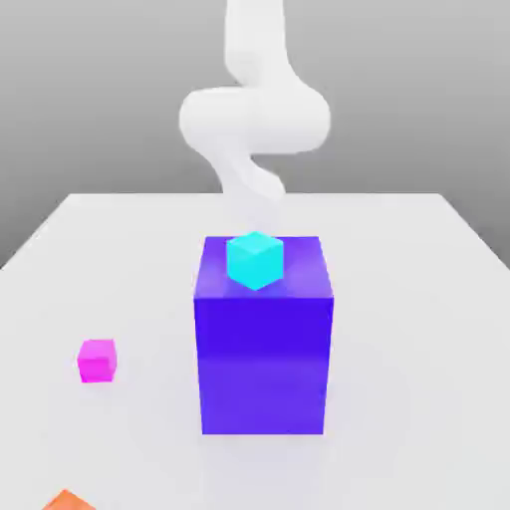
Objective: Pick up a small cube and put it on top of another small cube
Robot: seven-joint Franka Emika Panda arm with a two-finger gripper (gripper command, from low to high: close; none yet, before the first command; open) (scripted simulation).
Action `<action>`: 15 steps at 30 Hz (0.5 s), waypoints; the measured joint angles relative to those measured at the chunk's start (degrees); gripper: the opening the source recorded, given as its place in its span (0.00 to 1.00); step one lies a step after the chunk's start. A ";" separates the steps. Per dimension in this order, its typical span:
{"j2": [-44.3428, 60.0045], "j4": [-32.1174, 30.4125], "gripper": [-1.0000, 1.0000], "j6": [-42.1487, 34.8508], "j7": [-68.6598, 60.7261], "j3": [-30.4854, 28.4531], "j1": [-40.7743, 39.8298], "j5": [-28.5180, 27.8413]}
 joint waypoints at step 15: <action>31.78 -22.74 0.50 22.89 30.29 -7.39 -23.94 -2.88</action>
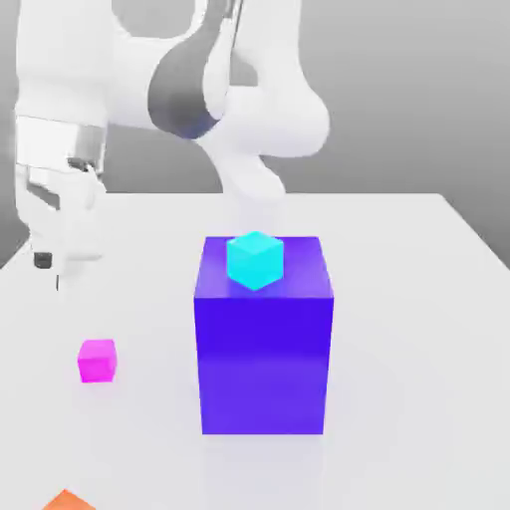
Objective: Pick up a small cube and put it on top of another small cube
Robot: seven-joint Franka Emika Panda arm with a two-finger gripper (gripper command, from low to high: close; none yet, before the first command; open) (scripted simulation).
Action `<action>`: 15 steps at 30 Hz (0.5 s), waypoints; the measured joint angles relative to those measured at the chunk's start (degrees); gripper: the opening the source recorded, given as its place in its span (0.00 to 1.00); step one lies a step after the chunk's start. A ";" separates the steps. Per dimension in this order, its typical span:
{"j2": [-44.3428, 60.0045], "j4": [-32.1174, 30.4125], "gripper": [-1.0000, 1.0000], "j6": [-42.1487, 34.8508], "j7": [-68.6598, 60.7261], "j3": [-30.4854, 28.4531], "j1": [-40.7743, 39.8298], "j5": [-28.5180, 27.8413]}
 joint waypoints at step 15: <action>25.23 -3.98 0.00 19.41 -0.35 6.00 -12.51 12.37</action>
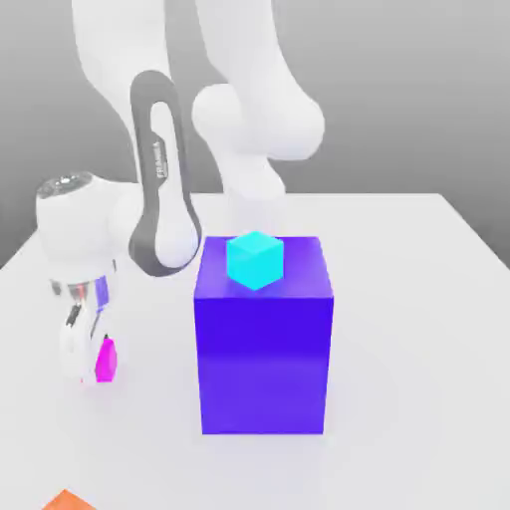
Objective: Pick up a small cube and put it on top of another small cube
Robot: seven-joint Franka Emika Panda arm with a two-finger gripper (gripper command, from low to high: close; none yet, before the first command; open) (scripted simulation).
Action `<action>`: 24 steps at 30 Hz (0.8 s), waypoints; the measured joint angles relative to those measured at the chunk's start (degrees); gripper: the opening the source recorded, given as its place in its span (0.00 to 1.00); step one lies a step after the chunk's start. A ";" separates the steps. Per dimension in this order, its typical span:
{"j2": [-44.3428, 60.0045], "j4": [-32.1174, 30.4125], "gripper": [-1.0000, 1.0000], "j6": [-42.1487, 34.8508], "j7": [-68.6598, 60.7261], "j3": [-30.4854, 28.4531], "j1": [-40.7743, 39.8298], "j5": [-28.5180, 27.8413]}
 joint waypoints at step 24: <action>-5.72 19.34 0.00 -27.96 17.10 8.28 21.77 -14.21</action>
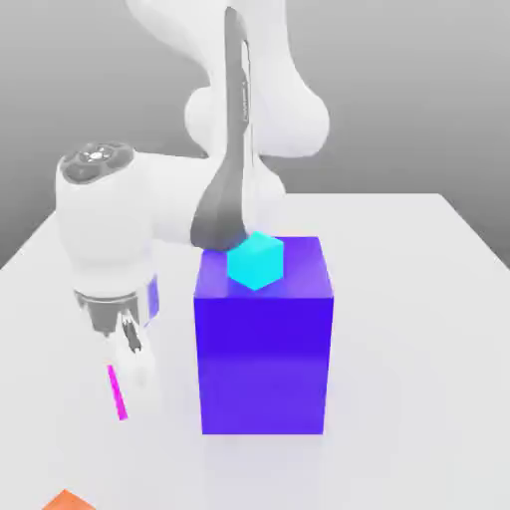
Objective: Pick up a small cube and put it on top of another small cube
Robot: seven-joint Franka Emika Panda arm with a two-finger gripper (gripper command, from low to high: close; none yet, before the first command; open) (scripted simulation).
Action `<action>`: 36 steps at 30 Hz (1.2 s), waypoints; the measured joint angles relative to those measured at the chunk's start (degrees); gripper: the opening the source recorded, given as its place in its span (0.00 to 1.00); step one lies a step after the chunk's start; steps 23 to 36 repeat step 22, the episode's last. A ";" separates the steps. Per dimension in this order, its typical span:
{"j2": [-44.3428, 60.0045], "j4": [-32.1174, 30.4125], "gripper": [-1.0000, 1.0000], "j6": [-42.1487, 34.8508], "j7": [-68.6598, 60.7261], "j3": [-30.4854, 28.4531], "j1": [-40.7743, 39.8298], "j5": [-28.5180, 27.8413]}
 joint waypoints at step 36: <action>23.83 31.20 1.00 -7.05 16.69 12.26 31.12 -11.37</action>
